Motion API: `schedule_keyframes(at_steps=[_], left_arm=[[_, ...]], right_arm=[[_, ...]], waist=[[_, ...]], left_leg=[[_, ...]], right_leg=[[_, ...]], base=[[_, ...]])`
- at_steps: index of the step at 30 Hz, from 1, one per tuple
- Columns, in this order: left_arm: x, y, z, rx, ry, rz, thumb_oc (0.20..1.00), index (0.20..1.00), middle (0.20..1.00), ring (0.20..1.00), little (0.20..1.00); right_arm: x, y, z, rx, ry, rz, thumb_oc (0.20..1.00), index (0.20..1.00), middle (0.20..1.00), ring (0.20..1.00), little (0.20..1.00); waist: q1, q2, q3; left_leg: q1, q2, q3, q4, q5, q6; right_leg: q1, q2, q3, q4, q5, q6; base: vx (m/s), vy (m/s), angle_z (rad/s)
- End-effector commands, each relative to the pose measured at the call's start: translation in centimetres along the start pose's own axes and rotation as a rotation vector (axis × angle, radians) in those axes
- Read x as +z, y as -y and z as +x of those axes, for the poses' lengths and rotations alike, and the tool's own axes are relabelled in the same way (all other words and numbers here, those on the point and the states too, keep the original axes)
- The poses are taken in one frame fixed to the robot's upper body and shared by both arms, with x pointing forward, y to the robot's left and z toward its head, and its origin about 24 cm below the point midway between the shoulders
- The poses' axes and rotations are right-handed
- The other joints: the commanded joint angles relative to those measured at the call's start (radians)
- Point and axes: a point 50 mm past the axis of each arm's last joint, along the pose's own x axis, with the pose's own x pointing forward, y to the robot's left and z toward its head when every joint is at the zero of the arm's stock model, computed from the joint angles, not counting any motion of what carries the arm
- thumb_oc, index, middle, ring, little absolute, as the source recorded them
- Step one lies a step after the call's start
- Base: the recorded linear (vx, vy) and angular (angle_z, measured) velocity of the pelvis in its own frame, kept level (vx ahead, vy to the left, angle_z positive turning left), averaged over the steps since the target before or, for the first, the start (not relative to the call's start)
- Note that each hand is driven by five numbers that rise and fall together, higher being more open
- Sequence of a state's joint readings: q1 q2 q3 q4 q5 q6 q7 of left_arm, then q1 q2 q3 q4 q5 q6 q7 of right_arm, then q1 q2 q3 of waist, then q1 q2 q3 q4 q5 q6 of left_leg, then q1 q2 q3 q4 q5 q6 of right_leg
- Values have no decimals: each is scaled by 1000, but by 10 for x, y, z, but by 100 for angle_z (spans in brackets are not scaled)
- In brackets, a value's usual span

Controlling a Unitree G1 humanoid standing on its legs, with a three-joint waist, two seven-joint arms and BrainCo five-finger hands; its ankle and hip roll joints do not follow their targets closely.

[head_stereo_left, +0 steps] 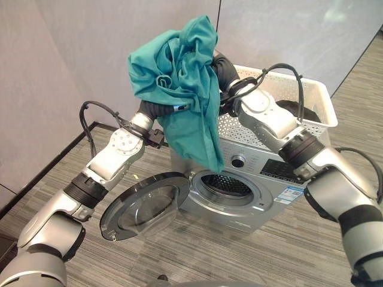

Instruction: Grab the laundry basket,head to the washer,open it,put in the laundry and shut it.

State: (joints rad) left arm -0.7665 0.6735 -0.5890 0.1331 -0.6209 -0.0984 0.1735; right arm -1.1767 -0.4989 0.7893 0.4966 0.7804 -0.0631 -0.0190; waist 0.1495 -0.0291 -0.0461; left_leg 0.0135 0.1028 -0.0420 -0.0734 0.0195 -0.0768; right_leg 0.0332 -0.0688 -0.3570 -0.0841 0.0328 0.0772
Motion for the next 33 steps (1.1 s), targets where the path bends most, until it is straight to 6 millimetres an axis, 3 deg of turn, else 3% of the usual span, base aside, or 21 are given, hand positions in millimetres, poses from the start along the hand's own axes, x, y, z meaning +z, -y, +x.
schedule_keyframes(at_steps=[1,3,4,6,10,12,13,15,17,22,23,29,32,33], left_arm=[[50,51,24,-284,216,9,200,200,200,200,200],[53,52,25,-285,230,9,200,200,200,200,200],[54,54,24,-290,235,-3,200,200,200,200,200],[54,56,21,-297,239,-18,200,200,200,200,200],[45,51,16,-260,217,-87,200,200,200,200,200],[33,44,7,-209,190,-150,200,200,200,200,200],[26,44,-3,-197,180,-205,200,200,200,200,200],[24,42,-8,-172,189,-241,200,200,200,200,200],[22,45,-11,-177,193,-286,200,200,200,200,200],[11,35,-19,-116,170,-320,200,200,200,200,200],[5,33,-23,-102,149,-327,200,200,200,200,200],[-8,33,-33,-88,106,-358,200,200,200,200,200],[-19,33,-43,-68,65,-388,200,200,200,200,200],[-28,31,-52,-53,36,-392,200,200,200,200,200]], right_arm=[[64,-67,29,244,235,42,200,200,200,200,200],[64,-69,28,260,238,75,200,200,200,200,200],[59,-74,25,292,223,193,1000,1000,1000,1000,1000],[57,-76,23,311,224,271,1000,1000,1000,1000,1000],[63,-55,19,253,254,214,1000,1000,1000,1000,1000],[72,-29,13,167,301,164,1000,1000,1000,1000,1000],[79,-7,6,72,352,170,1000,1000,1000,1000,1000],[94,23,-6,-52,418,80,1000,1000,1000,1000,1000],[103,38,-14,-113,459,52,1000,1000,1000,1000,1000],[99,50,-25,-199,477,13,1000,1000,1000,1000,1000],[95,53,-30,-211,477,2,1000,1000,1000,1000,1000],[94,65,-44,-300,506,-30,1000,1000,1000,1000,1000],[98,77,-62,-416,551,-130,1000,1000,1000,1000,1000],[103,91,-85,-515,580,-268,1000,1000,1000,1000,1000]], waist=[[11,-75,-19],[12,-74,-20],[15,-75,-19],[16,-77,-15],[11,-86,-17],[10,-96,-11],[10,-102,2],[5,-106,30],[7,-97,46],[16,-84,29],[9,-81,23],[1,-88,21],[-6,-87,20],[-17,-85,28]], left_leg=[[-29,17,-7,-14,31,-9],[-29,17,-8,-14,31,-9],[-30,18,-10,-14,32,-9],[-30,20,-10,-14,33,-9],[-29,22,-11,-13,32,-14],[-34,17,-13,-2,24,-14],[-59,-3,-17,68,-6,-11],[-136,-25,39,194,-40,-12],[-185,-38,87,259,-43,-17],[-152,-57,120,241,-69,7],[-135,-72,128,223,-84,33],[-129,-113,142,235,-116,73],[-119,-124,146,234,-128,89],[-112,-129,143,237,-138,100]], right_leg=[[10,-62,60,-3,25,63],[9,-62,61,-3,25,63],[10,-62,58,-3,24,63],[10,-62,56,-3,25,62],[17,-61,48,-3,21,61],[27,-66,36,-3,21,62],[43,-82,20,-3,20,63],[51,-110,-7,-3,22,64],[45,-124,-25,-3,21,63],[53,-139,-23,-3,20,71],[56,-150,-17,-3,27,78],[56,-190,0,13,46,94],[43,-209,10,62,37,102],[31,-220,17,110,29,104]], base=[[0,0,0],[0,0,0],[0,0,0],[-4,-3,2],[0,0,0],[37,13,18],[7,37,29],[-82,80,24],[-121,126,50],[19,130,31],[38,155,-20],[7,140,-13],[18,171,2],[30,144,5]])
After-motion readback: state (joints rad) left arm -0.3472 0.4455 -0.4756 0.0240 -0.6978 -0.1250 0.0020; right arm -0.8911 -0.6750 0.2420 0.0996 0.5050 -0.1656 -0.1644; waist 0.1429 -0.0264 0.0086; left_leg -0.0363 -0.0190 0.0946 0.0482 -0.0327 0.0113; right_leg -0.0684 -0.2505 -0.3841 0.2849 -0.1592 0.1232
